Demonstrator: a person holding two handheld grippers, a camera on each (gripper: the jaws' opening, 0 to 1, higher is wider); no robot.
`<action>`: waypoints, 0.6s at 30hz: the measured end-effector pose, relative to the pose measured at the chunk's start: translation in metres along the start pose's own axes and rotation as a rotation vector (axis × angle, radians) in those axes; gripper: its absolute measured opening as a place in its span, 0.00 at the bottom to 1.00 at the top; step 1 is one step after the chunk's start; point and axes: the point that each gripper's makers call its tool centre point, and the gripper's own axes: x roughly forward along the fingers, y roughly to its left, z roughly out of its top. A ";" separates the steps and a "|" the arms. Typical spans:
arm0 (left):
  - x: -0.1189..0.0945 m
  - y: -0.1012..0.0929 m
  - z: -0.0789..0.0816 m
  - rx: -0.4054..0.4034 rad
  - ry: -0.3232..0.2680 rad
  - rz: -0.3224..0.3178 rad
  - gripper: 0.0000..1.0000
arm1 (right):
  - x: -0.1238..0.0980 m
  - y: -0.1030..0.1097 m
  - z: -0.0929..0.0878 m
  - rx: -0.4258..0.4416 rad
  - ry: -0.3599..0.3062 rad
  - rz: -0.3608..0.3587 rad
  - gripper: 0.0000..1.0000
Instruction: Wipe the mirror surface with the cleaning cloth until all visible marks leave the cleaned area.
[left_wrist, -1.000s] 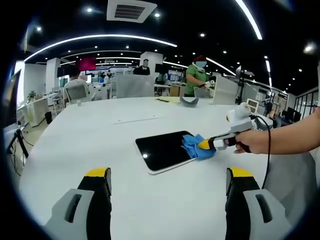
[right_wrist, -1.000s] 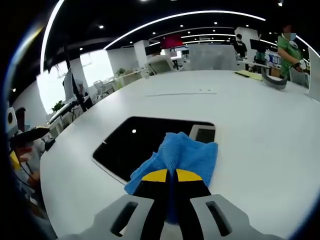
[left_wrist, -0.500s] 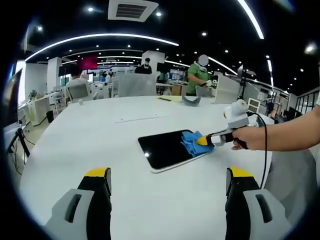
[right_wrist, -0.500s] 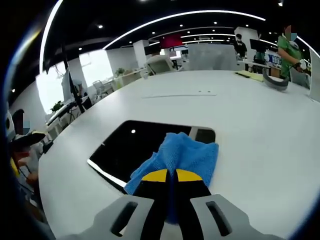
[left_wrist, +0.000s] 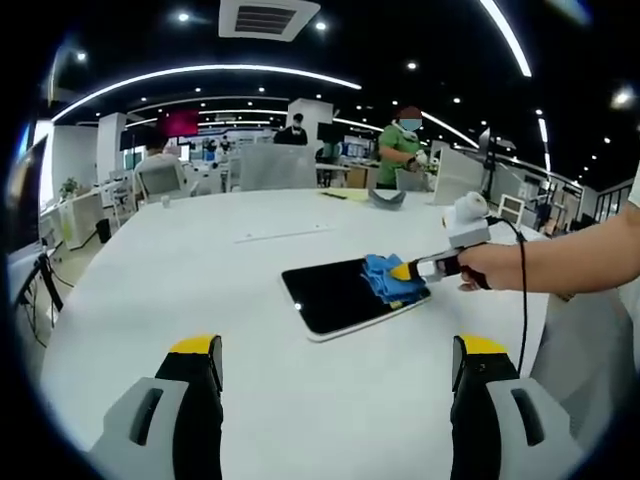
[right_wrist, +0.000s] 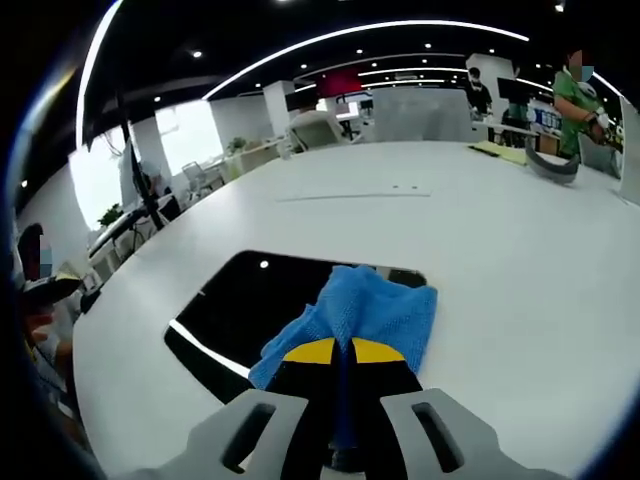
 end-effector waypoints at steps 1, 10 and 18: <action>0.000 0.000 -0.001 0.000 0.001 0.000 0.96 | 0.001 -0.001 0.001 0.000 0.000 -0.002 0.00; 0.000 0.003 -0.003 -0.002 0.012 0.010 0.96 | 0.011 -0.009 0.009 -0.002 0.003 -0.009 0.00; 0.002 0.002 -0.005 0.002 0.027 0.008 0.96 | 0.015 -0.013 0.013 0.004 -0.004 -0.009 0.00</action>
